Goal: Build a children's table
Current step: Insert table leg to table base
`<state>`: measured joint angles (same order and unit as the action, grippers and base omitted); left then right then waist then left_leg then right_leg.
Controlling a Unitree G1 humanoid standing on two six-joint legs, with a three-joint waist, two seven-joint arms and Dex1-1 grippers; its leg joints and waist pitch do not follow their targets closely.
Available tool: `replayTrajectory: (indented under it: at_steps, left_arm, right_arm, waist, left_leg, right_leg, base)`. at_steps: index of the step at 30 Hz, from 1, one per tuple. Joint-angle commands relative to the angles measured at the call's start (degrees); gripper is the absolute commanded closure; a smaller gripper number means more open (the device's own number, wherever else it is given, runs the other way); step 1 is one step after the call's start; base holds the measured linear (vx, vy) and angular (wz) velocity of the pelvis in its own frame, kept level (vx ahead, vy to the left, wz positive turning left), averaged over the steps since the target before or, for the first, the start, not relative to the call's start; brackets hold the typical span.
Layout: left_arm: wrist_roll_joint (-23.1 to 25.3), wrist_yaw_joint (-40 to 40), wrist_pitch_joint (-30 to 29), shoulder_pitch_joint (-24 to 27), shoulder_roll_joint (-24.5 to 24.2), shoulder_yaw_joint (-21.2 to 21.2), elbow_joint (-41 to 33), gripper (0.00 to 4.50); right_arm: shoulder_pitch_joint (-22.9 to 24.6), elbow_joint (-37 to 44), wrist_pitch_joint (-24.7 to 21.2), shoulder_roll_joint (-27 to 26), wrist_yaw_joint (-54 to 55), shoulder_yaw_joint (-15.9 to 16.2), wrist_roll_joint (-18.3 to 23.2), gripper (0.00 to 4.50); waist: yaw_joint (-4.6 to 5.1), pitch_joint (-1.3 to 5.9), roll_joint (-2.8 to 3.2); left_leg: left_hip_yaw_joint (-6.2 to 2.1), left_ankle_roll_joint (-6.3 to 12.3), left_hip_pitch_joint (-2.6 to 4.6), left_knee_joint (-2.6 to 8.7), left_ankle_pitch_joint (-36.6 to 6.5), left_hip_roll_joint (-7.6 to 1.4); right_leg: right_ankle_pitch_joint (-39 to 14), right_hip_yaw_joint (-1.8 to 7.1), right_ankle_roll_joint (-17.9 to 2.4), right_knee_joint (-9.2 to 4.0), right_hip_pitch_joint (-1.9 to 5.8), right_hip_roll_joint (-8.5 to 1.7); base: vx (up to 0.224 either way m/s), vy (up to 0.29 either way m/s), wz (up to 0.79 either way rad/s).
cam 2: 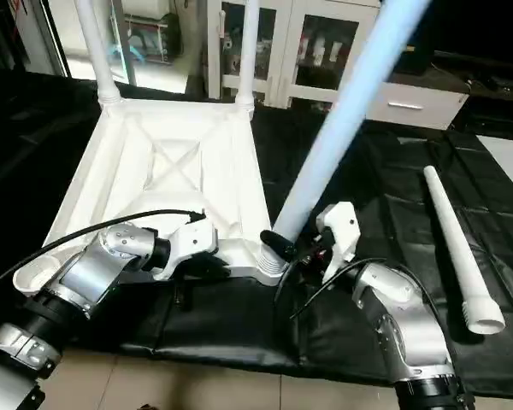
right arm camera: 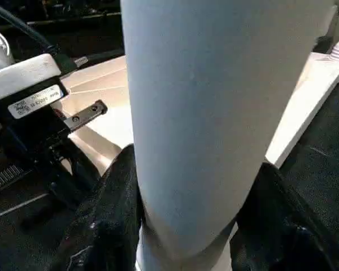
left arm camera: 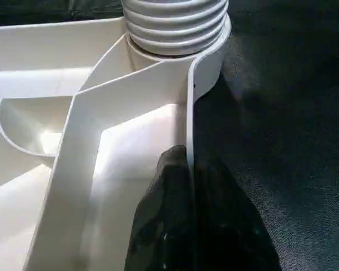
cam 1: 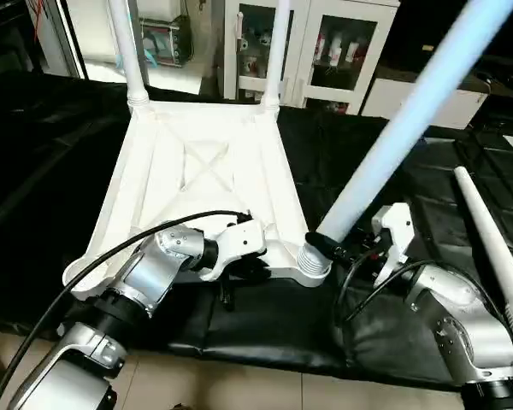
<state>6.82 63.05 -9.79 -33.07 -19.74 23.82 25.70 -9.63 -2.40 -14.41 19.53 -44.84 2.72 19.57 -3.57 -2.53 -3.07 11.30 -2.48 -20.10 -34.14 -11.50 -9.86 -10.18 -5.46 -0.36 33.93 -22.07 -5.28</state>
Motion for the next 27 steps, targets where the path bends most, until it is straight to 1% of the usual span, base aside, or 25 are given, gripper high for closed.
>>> replayTrajectory:
  at_steps: [1, 2, 4, 6, 7, 8, 9, 11, 12, 13, 14, 16, 17, 18, 20, 22, 23, 24, 27]
  left_arm:
    - [0.79, -1.28, 0.20, -0.27, 0.16, 0.32, 1.27, 4.45]
    - [0.80, -1.28, 0.17, -0.22, 0.13, 0.33, 1.22, 4.45]
    - [0.79, -1.27, 0.13, -0.19, 0.11, 0.33, 1.18, 4.45]
    - [0.80, -1.28, 0.12, -0.17, 0.10, 0.34, 1.17, 4.45]
    - [0.79, -1.27, 0.12, -0.17, 0.09, 0.34, 1.16, 4.45]
    - [0.77, -1.23, 0.11, -0.17, 0.07, 0.35, 1.14, 4.45]
    - [0.76, -1.20, 0.09, -0.18, 0.08, 0.36, 1.12, 4.45]
    - [0.75, -1.02, 0.15, -0.24, 0.00, 0.44, 1.17, 4.45]
    - [0.75, -1.02, 0.15, -0.24, 0.00, 0.44, 1.17, 4.45]
    - [0.75, -0.95, 0.19, -0.29, -0.02, 0.49, 1.22, 4.45]
    - [0.77, -0.85, 0.30, -0.40, -0.03, 0.58, 1.38, 4.45]
    - [0.80, -0.75, 0.44, -0.52, -0.04, 0.66, 1.56, 4.45]
    - [0.80, -0.68, 0.52, -0.61, -0.06, 0.67, 1.67, 4.45]
    - [0.84, -0.68, 0.56, -0.66, -0.03, 0.71, 1.77, 4.45]
    - [0.88, -0.69, 0.61, -0.71, 0.02, 0.76, 1.89, 4.45]
    - [0.88, -0.68, 0.58, -0.76, 0.07, 0.79, 1.95, 4.45]
    - [0.82, -0.72, 0.46, -0.77, 0.09, 0.74, 1.88, 4.45]
    - [0.80, -0.72, 0.43, -0.76, 0.07, 0.72, 1.84, 4.45]
    - [0.77, -0.81, 0.34, -0.63, -0.03, 0.72, 1.71, 4.45]
  right_arm:
    - [2.31, -3.23, -5.43, 0.95, -1.80, 4.82, -2.46, 2.64]
    - [2.32, -3.49, -6.41, 1.24, -1.58, 4.92, -2.54, 2.64]
    - [2.25, -4.51, -5.98, 1.64, -1.29, 4.97, -3.32, 2.64]
    - [2.03, -5.20, -5.62, 1.50, -0.83, 4.36, -3.26, 2.64]
    - [1.83, -5.46, -5.55, 1.31, -0.51, 3.92, -3.01, 2.64]
    - [1.19, -5.60, -6.04, 0.94, -0.14, 2.76, -1.87, 2.64]
    - [0.72, -5.66, -6.40, 0.74, 0.10, 2.00, -1.08, 2.64]
    - [-0.86, -6.10, -6.76, 1.40, -0.58, 1.23, -0.43, 2.64]
    - [-0.86, -6.10, -6.76, 1.40, -0.58, 1.23, -0.43, 2.64]
    - [-1.52, -6.39, -6.79, 1.87, -1.04, 1.19, -0.50, 2.64]
    - [-2.60, -6.89, -7.30, 2.39, -1.88, 1.11, -0.27, 2.64]
    - [-3.93, -7.55, -8.29, 3.00, -3.22, 1.09, 0.14, 2.64]
    - [-4.75, -7.95, -9.40, 3.60, -4.63, 1.39, 0.49, 2.64]
    - [-5.04, -8.21, -9.87, 4.02, -5.36, 1.76, 0.44, 2.64]
    - [-5.27, -8.54, -10.41, 4.56, -6.26, 2.31, 0.32, 2.64]
    - [-5.49, -9.14, -11.35, 5.08, -7.05, 2.88, 0.31, 2.64]
    - [-5.62, -10.08, -12.11, 5.16, -7.37, 3.07, 0.44, 2.64]
    - [-5.65, -10.40, -12.39, 5.12, -7.34, 3.09, 0.46, 2.64]
    - [-5.82, -12.36, -12.90, 4.97, -6.65, 3.58, -0.86, 2.64]
  waist:
    - [0.24, 1.95, 0.05]
    - [0.21, 1.98, 0.09]
    - [0.24, 1.99, 0.15]
    - [0.33, 2.01, 0.06]
    - [0.30, 2.03, 0.08]
    - [0.32, 2.10, 0.24]
    - [0.34, 2.08, 0.34]
    - [0.38, 2.08, 0.25]
    - [0.48, 2.05, 0.53]
    - [0.49, 2.12, 0.42]
    - [0.51, 2.08, 0.58]
    - [0.65, 2.03, 0.46]
    - [0.70, 2.05, 0.52]
    - [0.69, 2.07, 0.52]
    - [0.64, 2.06, 0.57]
    - [0.65, 2.10, 0.53]
    - [0.57, 2.12, 0.24]
    - [0.54, 2.10, 0.32]
    - [0.54, 2.11, 0.18]
  left_leg:
    - [-2.83, -1.43, 0.75, 5.62, -23.74, -4.32]
    - [-2.83, -1.45, 0.78, 5.63, -23.73, -4.35]
    - [-2.85, -1.61, 0.78, 5.72, -23.85, -4.39]
    - [-2.91, -1.74, 0.78, 5.78, -24.25, -4.36]
    - [-2.90, -1.77, 0.85, 5.79, -24.29, -4.37]
    - [-2.92, -1.91, 0.97, 5.86, -24.42, -4.42]
    - [-2.96, -1.97, 0.88, 5.90, -24.46, -4.42]
    - [-2.95, -2.09, 0.83, 5.98, -24.63, -4.48]
    - [-2.97, -2.35, 0.83, 6.03, -25.20, -4.45]
    - [-2.96, -2.37, 0.83, 6.00, -25.34, -4.42]
    - [-2.98, -2.39, 0.86, 6.00, -25.43, -4.41]
    - [-3.00, -2.31, 0.86, 5.95, -25.95, -4.38]
    - [-3.05, -2.26, 0.85, 5.94, -25.74, -4.42]
    - [-3.06, -2.29, 0.82, 5.96, -25.65, -4.44]
    - [-2.95, -2.43, 1.04, 5.95, -25.67, -4.49]
    - [-2.91, -2.42, 0.95, 5.95, -25.55, -4.48]
    - [-2.83, -2.17, 0.94, 5.89, -24.80, -4.48]
    - [-2.80, -2.11, 0.91, 5.90, -24.65, -4.48]
    - [-2.83, -2.19, 0.85, 5.92, -24.22, -4.51]
  right_leg:
    - [-32.07, 3.65, -5.49, -6.25, 0.48, -5.14]
    - [-32.20, 3.68, -5.36, -6.31, 0.44, -5.18]
    - [-31.70, 3.65, -5.39, -6.34, 0.45, -5.11]
    - [-31.81, 3.59, -5.33, -6.33, 0.48, -5.13]
    - [-31.91, 3.61, -5.31, -6.42, 0.43, -5.20]
    - [-31.33, 3.59, -5.53, -6.44, 0.44, -5.15]
    - [-30.85, 3.57, -5.65, -6.38, 0.49, -5.12]
    - [-29.78, 3.58, -5.94, -6.30, 0.55, -5.05]
    - [-29.37, 3.56, -6.14, -6.28, 0.59, -4.99]
    - [-29.27, 3.53, -6.25, -6.25, 0.66, -5.01]
    - [-29.47, 3.54, -6.29, -6.28, 0.62, -5.05]
    - [-30.31, 3.46, -6.27, -6.38, 0.66, -5.04]
    - [-30.25, 3.45, -6.37, -6.38, 0.70, -5.06]
    - [-30.07, 3.44, -6.44, -6.36, 0.75, -5.06]
    - [-29.44, 3.50, -6.59, -6.40, 0.58, -5.01]
    - [-28.63, 3.53, -6.92, -6.29, 0.66, -5.02]
    - [-28.07, 3.59, -7.27, -6.17, 0.67, -5.08]
    - [-28.11, 3.62, -7.34, -6.20, 0.66, -5.11]
    - [-28.40, 3.58, -7.22, -6.19, 0.68, -5.15]
  base:
    - [0.000, 0.000, 0.00]
    - [0.000, 0.000, 0.00]
    - [0.000, 0.000, 0.00]
    - [0.000, 0.000, 0.00]
    - [0.000, 0.000, 0.00]
    - [0.000, 0.000, 0.00]
    - [0.000, 0.000, 0.00]
    - [0.000, 0.000, 0.00]
    - [0.000, 0.000, 0.00]
    - [0.000, 0.000, 0.00]
    - [0.000, 0.000, 0.00]
    - [0.000, 0.000, 0.00]
    - [0.000, 0.000, 0.00]
    - [0.000, 0.000, 0.00]
    - [0.000, 0.000, 0.00]
    - [0.000, 0.000, 0.00]
    - [0.000, 0.000, 0.00]
    - [0.000, 0.000, 0.00]
    - [0.000, 0.000, 0.00]
